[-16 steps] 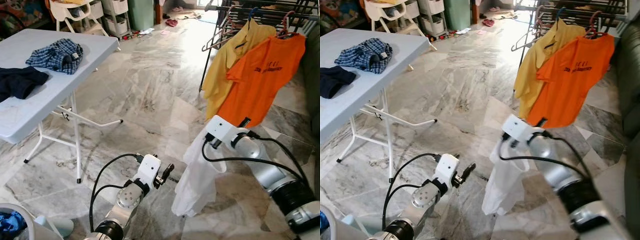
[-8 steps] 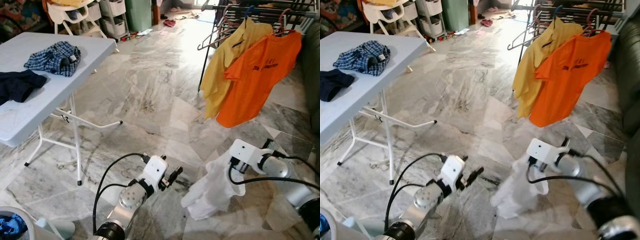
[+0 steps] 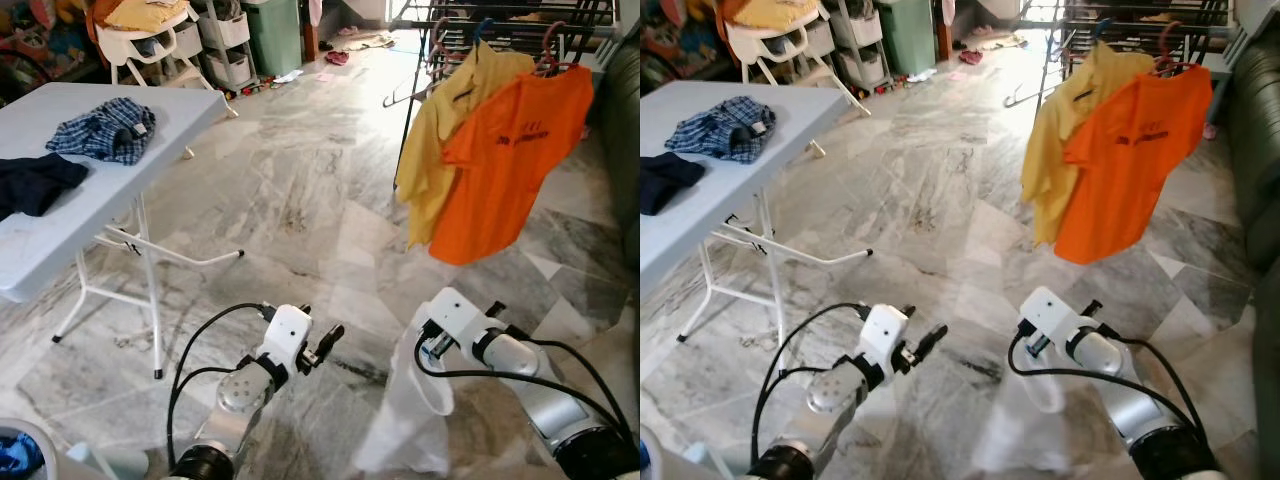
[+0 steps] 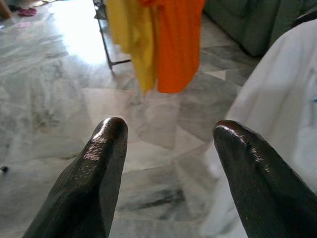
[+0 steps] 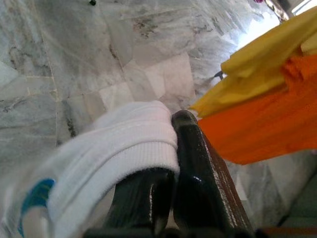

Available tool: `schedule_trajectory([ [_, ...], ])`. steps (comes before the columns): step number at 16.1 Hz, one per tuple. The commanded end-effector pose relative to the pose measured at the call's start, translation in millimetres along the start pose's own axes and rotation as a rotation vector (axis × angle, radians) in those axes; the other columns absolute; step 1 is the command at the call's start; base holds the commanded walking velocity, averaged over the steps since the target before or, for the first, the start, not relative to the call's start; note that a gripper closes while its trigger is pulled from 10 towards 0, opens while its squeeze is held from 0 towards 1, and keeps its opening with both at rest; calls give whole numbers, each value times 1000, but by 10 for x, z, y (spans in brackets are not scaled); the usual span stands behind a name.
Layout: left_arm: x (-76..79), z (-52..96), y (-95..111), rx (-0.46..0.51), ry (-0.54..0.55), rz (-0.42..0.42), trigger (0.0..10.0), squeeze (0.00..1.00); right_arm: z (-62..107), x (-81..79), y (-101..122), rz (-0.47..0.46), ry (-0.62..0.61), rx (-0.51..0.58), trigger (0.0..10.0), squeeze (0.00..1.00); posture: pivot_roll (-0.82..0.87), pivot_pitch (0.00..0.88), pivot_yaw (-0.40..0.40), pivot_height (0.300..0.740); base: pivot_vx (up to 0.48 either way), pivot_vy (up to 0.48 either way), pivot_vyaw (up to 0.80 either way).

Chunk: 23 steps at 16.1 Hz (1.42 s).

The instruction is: Hang hanger

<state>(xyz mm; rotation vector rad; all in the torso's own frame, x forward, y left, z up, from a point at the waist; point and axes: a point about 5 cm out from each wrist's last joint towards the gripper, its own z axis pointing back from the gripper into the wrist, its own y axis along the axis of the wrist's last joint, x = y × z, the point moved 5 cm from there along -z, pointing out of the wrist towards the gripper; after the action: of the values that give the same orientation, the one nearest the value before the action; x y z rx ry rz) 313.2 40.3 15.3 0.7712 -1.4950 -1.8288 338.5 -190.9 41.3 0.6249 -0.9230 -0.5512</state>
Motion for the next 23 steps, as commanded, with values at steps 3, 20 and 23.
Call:
schedule_trajectory([
  [3,21,-3,8,-3,-17,1,10000,0,11,49,62,-46,-35,15,0,0,-165,69,96,740,0,-480,0],
  [20,-812,489,-118,27,458,191,10000,0,89,-613,454,-424,-13,168,0,0,-143,0,16,740,115,-7,0],
  [23,-786,458,-106,29,451,194,10000,0,69,-591,442,-438,-14,163,0,0,-146,0,20,740,393,245,-525],
])
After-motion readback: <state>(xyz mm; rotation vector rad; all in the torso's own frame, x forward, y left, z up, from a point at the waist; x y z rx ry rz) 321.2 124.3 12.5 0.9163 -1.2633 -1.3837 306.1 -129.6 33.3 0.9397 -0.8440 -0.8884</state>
